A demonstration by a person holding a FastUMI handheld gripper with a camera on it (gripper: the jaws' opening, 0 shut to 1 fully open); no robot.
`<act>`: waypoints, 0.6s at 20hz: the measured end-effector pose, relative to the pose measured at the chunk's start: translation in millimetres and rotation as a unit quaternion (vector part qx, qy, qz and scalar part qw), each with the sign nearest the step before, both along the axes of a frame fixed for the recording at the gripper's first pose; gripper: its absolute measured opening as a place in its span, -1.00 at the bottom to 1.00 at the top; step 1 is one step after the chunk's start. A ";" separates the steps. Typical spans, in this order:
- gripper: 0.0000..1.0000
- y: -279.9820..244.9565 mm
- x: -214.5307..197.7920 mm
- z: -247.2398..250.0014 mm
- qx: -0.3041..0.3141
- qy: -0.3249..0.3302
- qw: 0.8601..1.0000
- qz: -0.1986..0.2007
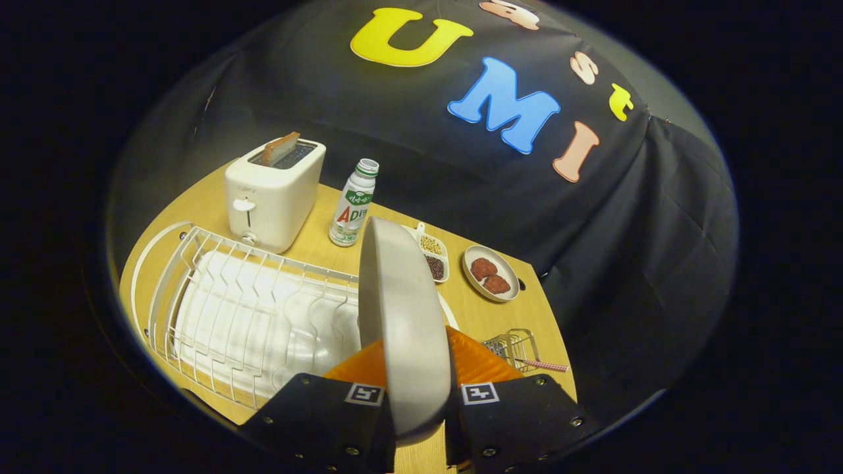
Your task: Take the plate from the dish rack, then take the spoon from the basket and place it into the plate.
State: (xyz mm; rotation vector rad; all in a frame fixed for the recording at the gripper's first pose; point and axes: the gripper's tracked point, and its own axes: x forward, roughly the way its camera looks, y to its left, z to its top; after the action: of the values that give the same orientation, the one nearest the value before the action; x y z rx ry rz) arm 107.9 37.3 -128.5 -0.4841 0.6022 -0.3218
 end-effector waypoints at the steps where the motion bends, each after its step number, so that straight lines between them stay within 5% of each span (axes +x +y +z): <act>1: -0.44 -1.1 -7.0 4.5 0.002 -0.005 1.000 -0.004; 12: -0.44 5.0 -118.3 20.5 0.006 -0.033 0.999 0.011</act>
State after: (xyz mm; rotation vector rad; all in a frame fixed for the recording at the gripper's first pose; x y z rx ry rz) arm -10.4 42.2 -108.0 -0.4663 0.5346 -0.3107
